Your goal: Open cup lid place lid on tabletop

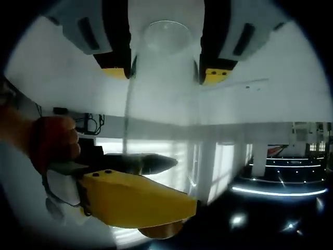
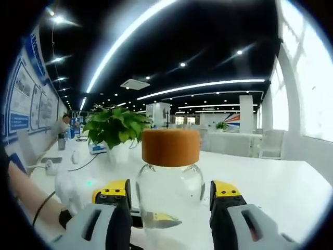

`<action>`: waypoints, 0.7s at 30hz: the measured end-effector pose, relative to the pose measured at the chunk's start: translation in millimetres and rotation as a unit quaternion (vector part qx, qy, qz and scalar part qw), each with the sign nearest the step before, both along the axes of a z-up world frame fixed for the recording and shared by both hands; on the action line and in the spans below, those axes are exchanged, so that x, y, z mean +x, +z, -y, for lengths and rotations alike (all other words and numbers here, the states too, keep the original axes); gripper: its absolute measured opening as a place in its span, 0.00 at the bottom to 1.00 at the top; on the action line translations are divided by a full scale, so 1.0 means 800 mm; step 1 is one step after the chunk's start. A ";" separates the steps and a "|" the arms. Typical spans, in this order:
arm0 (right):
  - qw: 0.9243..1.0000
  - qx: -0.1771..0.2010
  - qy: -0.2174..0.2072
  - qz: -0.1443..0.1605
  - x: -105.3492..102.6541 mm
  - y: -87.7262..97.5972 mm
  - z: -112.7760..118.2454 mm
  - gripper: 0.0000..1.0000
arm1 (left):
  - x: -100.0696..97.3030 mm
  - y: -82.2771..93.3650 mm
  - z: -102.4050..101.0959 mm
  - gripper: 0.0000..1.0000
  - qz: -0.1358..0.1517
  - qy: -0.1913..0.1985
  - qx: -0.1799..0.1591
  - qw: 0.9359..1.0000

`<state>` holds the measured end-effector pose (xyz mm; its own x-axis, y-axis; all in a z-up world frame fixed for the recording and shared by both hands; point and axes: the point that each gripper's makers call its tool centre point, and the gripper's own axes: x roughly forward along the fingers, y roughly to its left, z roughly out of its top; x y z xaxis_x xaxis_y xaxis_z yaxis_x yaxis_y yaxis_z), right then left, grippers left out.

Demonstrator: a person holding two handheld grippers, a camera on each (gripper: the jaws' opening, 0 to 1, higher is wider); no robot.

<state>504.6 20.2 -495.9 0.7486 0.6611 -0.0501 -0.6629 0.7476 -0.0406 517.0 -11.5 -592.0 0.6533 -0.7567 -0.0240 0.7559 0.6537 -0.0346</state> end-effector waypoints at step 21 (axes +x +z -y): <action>1.000 0.011 -0.003 0.002 0.009 -0.004 -0.001 0.47 | -0.002 0.001 -0.002 0.41 0.009 0.009 -0.006 1.000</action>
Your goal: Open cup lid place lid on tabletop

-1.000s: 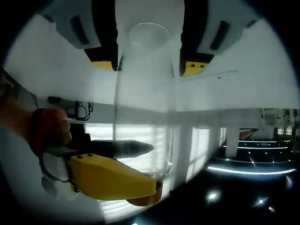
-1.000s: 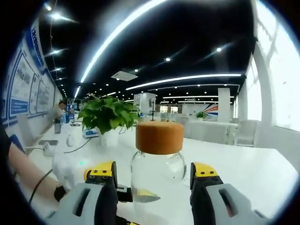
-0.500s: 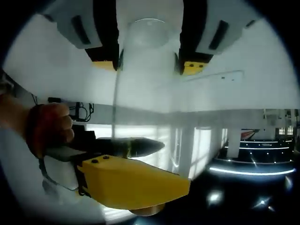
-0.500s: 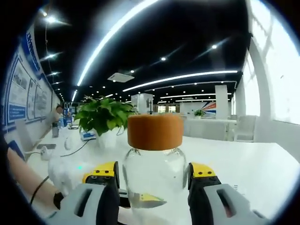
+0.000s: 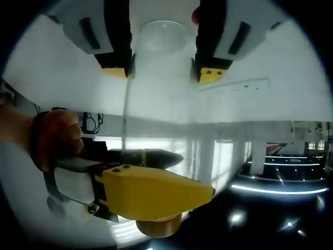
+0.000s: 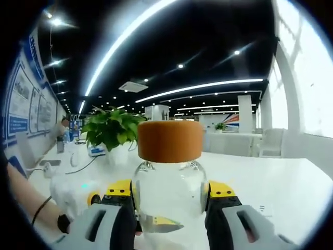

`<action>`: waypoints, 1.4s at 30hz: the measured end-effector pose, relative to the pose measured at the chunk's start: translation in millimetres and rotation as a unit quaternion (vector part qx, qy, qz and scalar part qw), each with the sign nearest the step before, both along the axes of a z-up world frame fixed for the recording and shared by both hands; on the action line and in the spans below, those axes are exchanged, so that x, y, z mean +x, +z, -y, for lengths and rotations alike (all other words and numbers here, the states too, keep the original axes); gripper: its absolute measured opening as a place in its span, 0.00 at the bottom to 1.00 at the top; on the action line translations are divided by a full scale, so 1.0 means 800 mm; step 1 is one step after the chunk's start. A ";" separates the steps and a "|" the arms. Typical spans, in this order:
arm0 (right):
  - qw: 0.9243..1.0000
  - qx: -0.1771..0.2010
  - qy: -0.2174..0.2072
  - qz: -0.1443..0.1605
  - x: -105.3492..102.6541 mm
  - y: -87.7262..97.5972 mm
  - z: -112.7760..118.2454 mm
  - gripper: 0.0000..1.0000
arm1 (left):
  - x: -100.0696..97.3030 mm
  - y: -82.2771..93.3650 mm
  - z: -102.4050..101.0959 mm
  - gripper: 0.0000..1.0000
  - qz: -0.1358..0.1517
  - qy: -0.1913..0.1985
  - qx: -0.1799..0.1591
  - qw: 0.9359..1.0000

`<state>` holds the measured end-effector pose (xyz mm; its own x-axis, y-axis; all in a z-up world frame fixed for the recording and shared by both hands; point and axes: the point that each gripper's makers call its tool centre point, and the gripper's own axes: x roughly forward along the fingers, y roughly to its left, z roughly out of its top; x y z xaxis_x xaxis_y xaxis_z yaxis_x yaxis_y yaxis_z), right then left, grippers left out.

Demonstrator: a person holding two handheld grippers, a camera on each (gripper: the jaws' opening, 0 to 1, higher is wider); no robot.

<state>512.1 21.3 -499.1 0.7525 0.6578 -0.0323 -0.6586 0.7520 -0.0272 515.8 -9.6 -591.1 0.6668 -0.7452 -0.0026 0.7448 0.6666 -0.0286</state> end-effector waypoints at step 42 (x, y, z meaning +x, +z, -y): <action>0.999 0.008 0.034 0.022 -0.032 0.041 0.005 0.46 | -0.038 0.038 0.005 0.37 0.017 -0.026 0.005 1.000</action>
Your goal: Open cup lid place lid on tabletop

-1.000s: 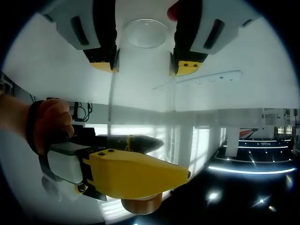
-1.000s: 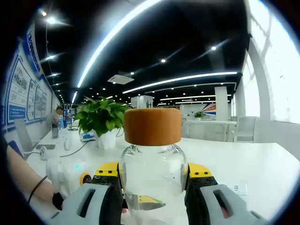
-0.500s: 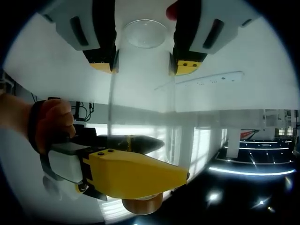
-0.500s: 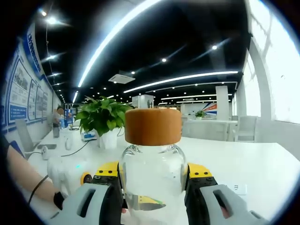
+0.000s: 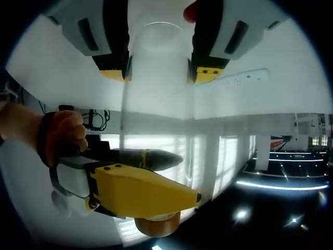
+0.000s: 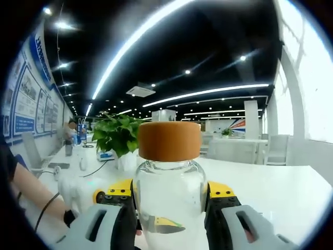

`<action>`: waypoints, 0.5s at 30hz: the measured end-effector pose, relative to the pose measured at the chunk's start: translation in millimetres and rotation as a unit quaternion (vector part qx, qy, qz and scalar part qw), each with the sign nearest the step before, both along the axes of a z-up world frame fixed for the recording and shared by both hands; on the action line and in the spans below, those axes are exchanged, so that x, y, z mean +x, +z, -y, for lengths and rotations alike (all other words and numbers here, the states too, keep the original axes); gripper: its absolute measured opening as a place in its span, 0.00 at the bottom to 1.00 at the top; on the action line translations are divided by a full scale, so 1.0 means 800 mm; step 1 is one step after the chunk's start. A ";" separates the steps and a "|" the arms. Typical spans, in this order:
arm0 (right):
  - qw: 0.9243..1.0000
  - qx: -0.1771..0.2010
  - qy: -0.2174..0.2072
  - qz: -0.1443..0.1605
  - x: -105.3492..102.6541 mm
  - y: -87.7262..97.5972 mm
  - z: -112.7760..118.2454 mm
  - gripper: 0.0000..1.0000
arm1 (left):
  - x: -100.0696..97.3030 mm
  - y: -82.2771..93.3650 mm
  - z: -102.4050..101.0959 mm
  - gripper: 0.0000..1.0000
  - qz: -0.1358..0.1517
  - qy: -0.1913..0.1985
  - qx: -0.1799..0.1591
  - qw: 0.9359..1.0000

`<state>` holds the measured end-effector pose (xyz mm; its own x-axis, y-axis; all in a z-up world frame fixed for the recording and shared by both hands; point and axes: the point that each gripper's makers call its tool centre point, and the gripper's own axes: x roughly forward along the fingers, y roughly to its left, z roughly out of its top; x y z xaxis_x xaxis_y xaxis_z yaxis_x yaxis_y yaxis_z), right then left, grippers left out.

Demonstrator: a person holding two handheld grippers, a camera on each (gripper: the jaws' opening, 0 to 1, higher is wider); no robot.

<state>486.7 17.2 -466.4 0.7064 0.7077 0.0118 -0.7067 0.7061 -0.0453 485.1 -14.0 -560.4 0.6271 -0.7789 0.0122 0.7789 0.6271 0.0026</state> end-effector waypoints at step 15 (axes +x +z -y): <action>0.999 0.006 0.044 0.015 -0.058 0.030 -0.003 0.45 | -0.058 0.032 -0.004 0.36 0.014 -0.042 0.004 0.999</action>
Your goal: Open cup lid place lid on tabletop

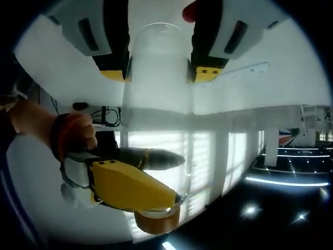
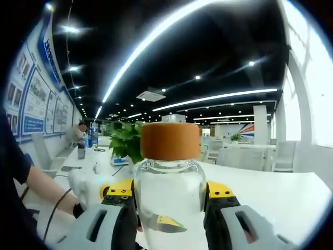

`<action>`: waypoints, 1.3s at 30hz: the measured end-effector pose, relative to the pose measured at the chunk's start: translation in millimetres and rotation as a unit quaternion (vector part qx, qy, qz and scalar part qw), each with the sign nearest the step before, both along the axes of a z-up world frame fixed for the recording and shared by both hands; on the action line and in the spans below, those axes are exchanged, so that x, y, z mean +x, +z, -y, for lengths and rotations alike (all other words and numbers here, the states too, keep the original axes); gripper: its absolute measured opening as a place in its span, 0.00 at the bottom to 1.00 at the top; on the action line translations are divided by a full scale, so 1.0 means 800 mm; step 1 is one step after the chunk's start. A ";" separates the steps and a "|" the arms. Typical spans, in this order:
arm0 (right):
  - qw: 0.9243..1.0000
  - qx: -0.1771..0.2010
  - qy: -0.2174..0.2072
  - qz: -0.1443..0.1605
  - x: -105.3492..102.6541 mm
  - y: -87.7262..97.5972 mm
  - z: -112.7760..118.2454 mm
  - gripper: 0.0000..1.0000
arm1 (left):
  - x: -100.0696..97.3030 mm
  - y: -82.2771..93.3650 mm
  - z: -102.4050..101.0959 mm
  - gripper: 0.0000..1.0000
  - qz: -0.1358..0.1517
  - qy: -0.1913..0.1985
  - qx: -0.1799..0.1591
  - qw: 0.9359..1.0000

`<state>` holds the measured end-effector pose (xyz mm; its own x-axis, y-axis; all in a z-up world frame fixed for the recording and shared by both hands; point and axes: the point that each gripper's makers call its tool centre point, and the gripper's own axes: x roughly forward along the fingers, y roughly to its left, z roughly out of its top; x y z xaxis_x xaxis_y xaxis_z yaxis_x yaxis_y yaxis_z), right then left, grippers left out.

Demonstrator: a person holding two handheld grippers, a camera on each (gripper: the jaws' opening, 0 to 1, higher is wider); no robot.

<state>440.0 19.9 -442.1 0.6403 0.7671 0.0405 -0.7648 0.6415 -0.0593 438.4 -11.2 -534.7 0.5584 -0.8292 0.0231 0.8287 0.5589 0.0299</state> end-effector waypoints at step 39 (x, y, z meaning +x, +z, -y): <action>0.999 -0.011 0.039 -0.017 -0.140 -0.026 0.010 0.44 | -0.128 -0.027 0.013 0.35 -0.016 -0.059 0.001 0.998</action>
